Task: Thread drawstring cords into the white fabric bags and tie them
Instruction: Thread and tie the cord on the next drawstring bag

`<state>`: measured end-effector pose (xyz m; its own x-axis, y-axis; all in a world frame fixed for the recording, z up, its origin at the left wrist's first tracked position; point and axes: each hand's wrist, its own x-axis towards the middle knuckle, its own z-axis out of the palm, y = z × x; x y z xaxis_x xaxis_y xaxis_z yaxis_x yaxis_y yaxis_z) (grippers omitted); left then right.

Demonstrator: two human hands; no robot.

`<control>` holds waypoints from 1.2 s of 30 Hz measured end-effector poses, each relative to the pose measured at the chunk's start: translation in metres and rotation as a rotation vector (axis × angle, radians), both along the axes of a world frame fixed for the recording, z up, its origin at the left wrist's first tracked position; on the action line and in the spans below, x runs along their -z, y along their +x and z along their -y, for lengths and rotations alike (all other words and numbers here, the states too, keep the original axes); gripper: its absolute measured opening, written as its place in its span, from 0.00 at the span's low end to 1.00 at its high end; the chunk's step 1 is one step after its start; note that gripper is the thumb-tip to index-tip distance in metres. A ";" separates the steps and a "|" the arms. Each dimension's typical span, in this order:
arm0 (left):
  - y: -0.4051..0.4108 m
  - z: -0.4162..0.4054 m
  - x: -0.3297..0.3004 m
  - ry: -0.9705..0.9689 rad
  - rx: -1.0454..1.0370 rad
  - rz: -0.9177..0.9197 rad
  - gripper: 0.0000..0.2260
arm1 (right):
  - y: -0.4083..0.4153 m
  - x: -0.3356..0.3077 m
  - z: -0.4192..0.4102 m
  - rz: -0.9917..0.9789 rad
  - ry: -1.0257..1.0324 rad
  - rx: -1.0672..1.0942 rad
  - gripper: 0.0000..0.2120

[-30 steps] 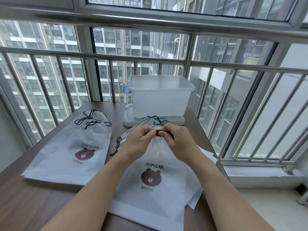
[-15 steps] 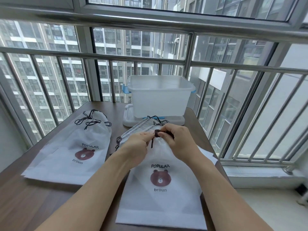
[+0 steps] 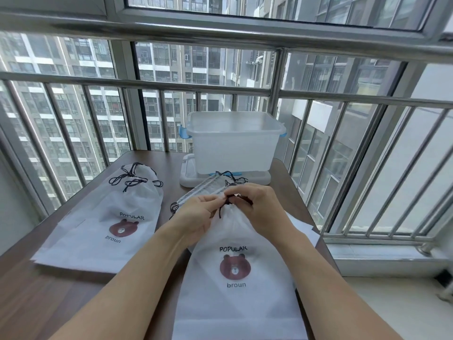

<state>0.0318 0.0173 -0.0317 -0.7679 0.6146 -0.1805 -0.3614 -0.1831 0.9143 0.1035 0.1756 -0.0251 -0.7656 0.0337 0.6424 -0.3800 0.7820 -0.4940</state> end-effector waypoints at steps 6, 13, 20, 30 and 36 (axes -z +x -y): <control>0.008 -0.001 -0.004 0.057 -0.069 -0.155 0.06 | -0.005 0.004 0.013 0.064 -0.253 0.086 0.06; 0.011 -0.003 -0.004 -0.107 -0.176 -0.644 0.12 | -0.006 0.003 0.006 0.258 -0.598 -0.038 0.09; 0.014 -0.003 -0.010 -0.051 -0.288 -0.636 0.03 | 0.003 -0.005 0.003 0.358 -0.740 -0.208 0.11; 0.004 -0.003 -0.010 -0.122 -0.469 -0.536 0.05 | 0.008 -0.018 -0.010 0.433 -1.075 -0.195 0.10; 0.004 0.006 -0.016 -0.278 -0.460 -0.697 0.07 | 0.013 -0.025 -0.018 0.415 -0.992 -0.062 0.10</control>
<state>0.0357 0.0108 -0.0153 -0.9198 0.2206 0.3245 0.3502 0.0886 0.9325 0.1167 0.1933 -0.0005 -0.9358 0.3505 0.0390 -0.0614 -0.0531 -0.9967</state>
